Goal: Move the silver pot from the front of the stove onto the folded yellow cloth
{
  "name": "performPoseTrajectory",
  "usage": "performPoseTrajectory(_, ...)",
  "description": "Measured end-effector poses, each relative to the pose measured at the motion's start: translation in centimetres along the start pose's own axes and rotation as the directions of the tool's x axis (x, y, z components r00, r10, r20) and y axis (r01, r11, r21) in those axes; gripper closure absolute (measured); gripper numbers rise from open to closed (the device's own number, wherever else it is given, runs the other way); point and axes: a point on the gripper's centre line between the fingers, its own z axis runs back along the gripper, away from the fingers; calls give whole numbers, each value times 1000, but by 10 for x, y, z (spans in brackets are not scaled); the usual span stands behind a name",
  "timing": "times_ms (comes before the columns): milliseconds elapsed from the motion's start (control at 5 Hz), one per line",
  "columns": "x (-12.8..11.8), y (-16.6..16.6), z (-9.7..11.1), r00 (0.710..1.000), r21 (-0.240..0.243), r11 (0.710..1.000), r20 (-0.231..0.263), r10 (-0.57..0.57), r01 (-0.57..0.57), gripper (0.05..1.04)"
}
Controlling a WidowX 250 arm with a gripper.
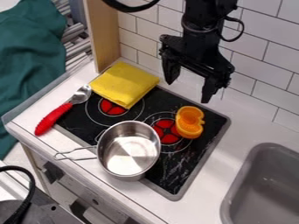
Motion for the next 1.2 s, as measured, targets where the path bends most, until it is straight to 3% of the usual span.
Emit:
performPoseTrajectory(200, -7, 0, -9, 999, -1, 1000, -31, 10, -10, 84)
performPoseTrajectory(400, -31, 0, -20, 996, -18, 996, -19, 84, -84, 84)
performPoseTrajectory(800, -71, 2, -26, 978, -15, 979, -43, 204, -205, 84)
performPoseTrajectory(1000, -81, -3, -38, 973, -59, 972, -63, 222, -226, 84)
performPoseTrajectory(1200, -82, -5, -51, 973, -66, 973, -85, 215, -221, 84)
